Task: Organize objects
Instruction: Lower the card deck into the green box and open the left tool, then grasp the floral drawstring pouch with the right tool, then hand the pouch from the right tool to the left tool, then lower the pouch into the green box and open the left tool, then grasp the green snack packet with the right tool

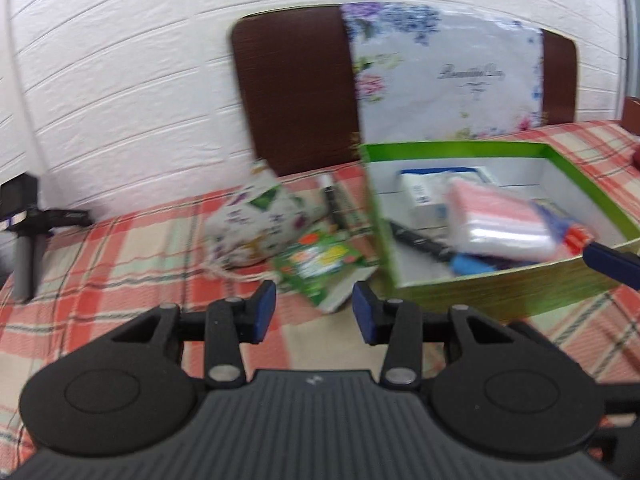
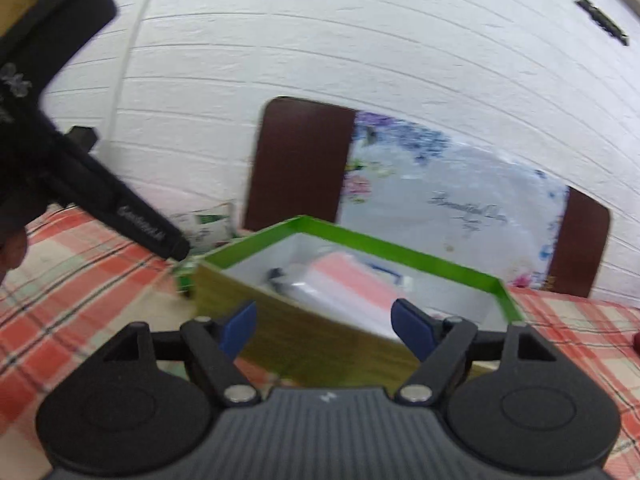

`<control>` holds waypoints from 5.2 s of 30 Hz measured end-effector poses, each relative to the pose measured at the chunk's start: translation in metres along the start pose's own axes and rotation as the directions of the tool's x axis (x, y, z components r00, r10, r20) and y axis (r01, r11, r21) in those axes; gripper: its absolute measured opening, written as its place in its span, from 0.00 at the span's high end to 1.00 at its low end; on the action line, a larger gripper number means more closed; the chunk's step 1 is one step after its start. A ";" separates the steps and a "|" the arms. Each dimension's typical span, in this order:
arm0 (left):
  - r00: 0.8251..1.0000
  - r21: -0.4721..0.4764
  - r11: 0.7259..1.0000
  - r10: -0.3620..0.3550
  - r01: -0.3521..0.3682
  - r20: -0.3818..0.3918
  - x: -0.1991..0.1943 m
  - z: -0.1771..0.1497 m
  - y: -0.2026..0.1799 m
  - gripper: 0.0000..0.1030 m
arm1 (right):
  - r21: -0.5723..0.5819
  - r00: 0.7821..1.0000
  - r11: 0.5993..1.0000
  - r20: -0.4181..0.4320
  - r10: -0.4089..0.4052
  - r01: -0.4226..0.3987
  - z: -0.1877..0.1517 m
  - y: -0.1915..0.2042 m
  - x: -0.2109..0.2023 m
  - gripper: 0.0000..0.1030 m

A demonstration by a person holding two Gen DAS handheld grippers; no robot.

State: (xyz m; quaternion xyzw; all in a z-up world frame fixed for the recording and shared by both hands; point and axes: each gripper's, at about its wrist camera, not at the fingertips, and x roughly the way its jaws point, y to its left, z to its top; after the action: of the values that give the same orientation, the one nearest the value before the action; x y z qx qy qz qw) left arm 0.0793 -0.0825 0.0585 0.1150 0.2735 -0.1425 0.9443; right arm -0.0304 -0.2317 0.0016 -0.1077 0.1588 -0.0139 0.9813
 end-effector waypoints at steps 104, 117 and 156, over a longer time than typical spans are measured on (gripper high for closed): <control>0.921 -0.622 0.751 -0.371 0.220 -0.122 -0.004 -0.058 0.124 0.58 | 0.040 0.842 0.874 -0.252 0.478 -0.484 0.021 0.122 0.069 0.45; 0.834 -0.493 0.707 -0.547 0.508 0.075 -0.027 0.026 0.044 0.58 | -0.094 0.982 0.979 0.034 0.186 -0.182 0.031 0.041 0.011 0.50; 0.973 -0.201 0.962 0.151 -0.186 -0.176 0.004 -0.072 0.087 0.39 | -0.019 0.961 0.970 -0.139 0.237 -0.242 -0.004 0.053 0.023 0.26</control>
State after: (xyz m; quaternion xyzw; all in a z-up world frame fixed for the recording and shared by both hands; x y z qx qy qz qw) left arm 0.0762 0.0196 0.0090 0.0458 0.3508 -0.0212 0.9351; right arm -0.0106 -0.1820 -0.0206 -0.1042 0.2374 0.1005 0.9606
